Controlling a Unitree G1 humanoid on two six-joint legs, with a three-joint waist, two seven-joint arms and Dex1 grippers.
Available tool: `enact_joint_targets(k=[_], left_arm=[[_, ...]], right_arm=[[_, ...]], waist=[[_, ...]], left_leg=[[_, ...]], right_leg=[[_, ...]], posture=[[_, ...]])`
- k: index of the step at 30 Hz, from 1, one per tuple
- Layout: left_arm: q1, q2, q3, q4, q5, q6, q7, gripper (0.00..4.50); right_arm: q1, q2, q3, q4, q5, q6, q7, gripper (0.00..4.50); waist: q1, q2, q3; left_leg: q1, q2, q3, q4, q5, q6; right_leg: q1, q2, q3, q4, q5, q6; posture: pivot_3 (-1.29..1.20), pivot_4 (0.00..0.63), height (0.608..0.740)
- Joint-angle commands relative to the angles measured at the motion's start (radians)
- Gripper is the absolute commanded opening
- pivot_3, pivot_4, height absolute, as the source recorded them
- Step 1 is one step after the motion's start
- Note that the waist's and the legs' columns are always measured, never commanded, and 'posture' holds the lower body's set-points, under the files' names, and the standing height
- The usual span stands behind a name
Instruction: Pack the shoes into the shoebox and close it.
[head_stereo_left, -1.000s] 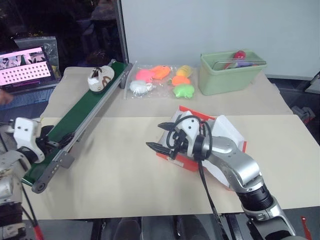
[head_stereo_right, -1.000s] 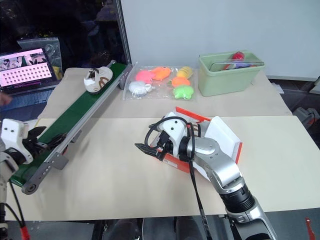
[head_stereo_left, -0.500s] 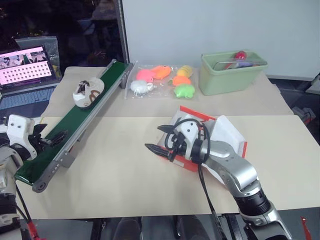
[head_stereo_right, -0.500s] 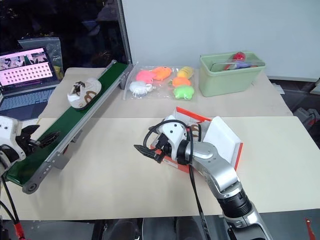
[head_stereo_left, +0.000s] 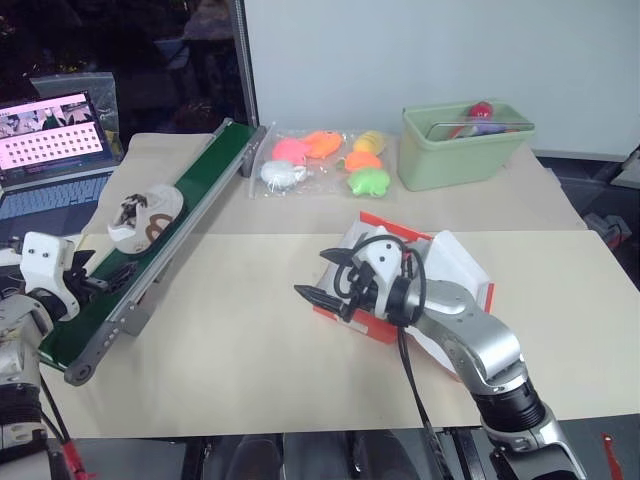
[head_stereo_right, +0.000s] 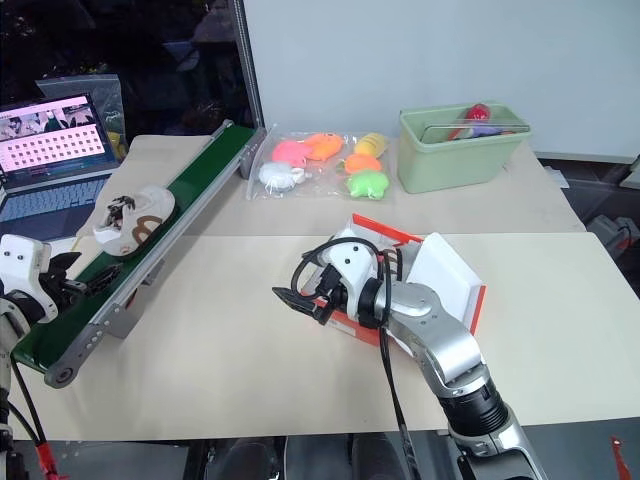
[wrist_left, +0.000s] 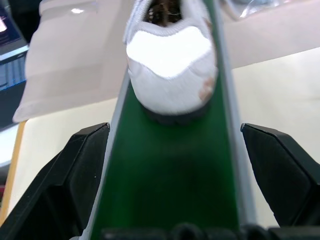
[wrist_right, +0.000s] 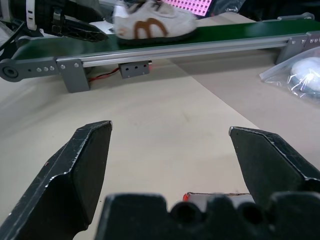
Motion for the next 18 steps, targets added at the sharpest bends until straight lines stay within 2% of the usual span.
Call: enact_joint_targets(k=[1,7,10,12,15,18], left_arm=[[-0.028,-0.001,-0.001,0.020,0.021,-0.029,0.038,4.50],[-0.034,-0.050,-0.021,-0.033,0.002,-0.030,0.032,4.50],[-0.048,-0.061,-0.031,-0.057,0.011,-0.023,0.045,3.79],[-0.055,-0.062,-0.045,-0.076,0.031,-0.020,0.069,3.00],[-0.086,-0.081,-0.039,-0.116,0.045,-0.048,0.138,3.00],[-0.170,-0.137,-0.012,-0.196,0.106,-0.136,0.345,3.00]], right_arm=[[-0.023,-0.001,-0.033,-0.057,0.016,0.006,-0.003,4.42],[-0.032,-0.002,-0.044,-0.055,0.020,0.013,-0.005,4.42],[-0.037,0.004,-0.052,-0.055,0.028,0.025,-0.006,4.50],[-0.041,0.012,-0.061,-0.052,0.039,0.045,-0.013,4.50],[-0.058,0.049,-0.110,-0.034,0.091,0.116,-0.049,4.50],[-0.114,0.129,-0.222,0.026,0.195,0.260,-0.133,4.50]], waist=[[0.000,0.000,0.000],[0.000,0.000,0.000],[0.005,0.000,0.000],[0.011,0.000,0.000],[0.015,-0.001,0.000],[0.019,-0.002,0.000]], left_leg=[[0.000,0.000,0.000,0.000,0.000,0.000],[0.000,0.000,0.000,0.000,0.000,0.000],[0.000,0.000,0.000,0.000,0.000,0.000],[0.000,0.000,0.000,0.000,0.000,0.000],[0.000,-0.001,0.000,0.000,0.000,0.000],[0.000,0.000,0.000,0.000,0.000,0.000]], right_leg=[[0.000,0.000,0.000,0.000,0.000,0.000],[0.000,0.000,0.000,0.000,0.000,0.000],[0.000,0.000,0.000,0.001,0.000,0.000],[0.000,0.000,0.000,0.001,0.000,0.000],[0.001,0.000,0.000,0.001,0.000,0.000],[0.000,0.000,0.000,0.001,0.000,0.000]], posture=[[0.00,0.150,0.729],[0.00,0.150,0.729],[0.00,0.150,0.729],[0.00,0.150,0.729],[0.00,0.150,0.729],[0.00,0.150,0.729]])
